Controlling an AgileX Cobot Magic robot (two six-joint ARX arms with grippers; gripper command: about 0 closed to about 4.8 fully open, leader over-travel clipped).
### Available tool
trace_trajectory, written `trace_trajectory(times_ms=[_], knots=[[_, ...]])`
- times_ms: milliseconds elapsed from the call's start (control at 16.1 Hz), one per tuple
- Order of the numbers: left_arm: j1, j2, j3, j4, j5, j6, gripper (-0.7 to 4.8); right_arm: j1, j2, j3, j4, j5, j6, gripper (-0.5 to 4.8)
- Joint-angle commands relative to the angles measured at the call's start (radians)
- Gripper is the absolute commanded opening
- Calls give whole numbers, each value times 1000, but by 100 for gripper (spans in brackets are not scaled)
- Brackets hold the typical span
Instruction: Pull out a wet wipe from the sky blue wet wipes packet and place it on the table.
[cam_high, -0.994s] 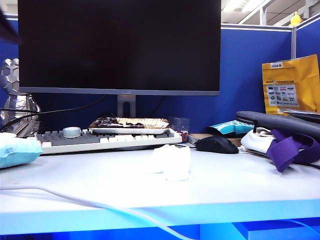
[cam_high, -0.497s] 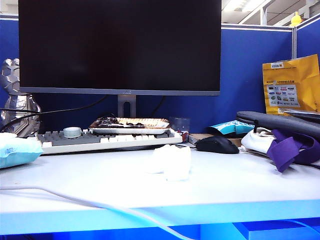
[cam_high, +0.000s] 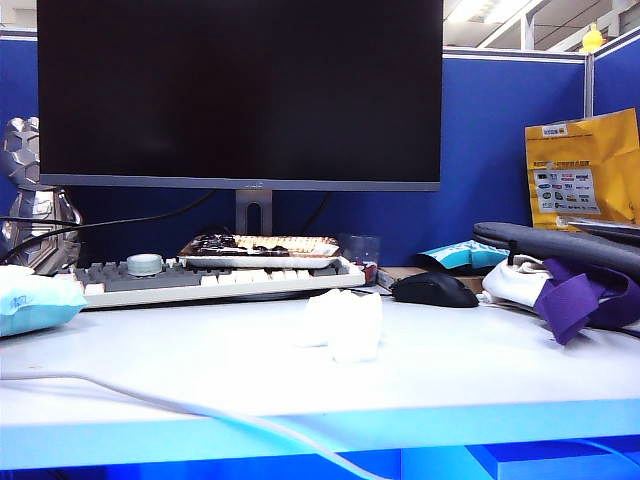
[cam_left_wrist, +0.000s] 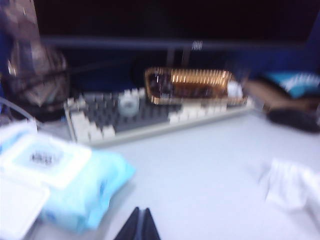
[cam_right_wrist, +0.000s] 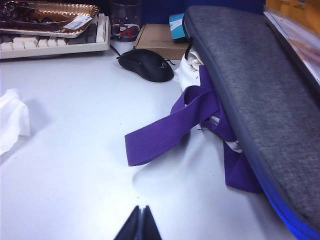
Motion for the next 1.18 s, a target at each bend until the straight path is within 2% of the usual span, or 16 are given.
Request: trace_trajectory(times_ms=[62,497,621,932,1118,1181], knots=[[0,0,-4,-73,0,-2,-4,0,0,-1,7,1,3,-1],[0,-2,-4,-103,-1,2,-4,0,0,-1,7,1,3,-1],[10,-67,-5,-106,-2,2,-4,0,0,-1,7,1,3,-1],[158,-114,-5,-53,7,2,-4,1,0,-1,8,1,3,-1],[261,-114,-26,32,131,2,-4,0,0,-1,8,1,3,-1],[318,-114,-56,114,240,1,-4,0,0,-1,8,1,3,-1]])
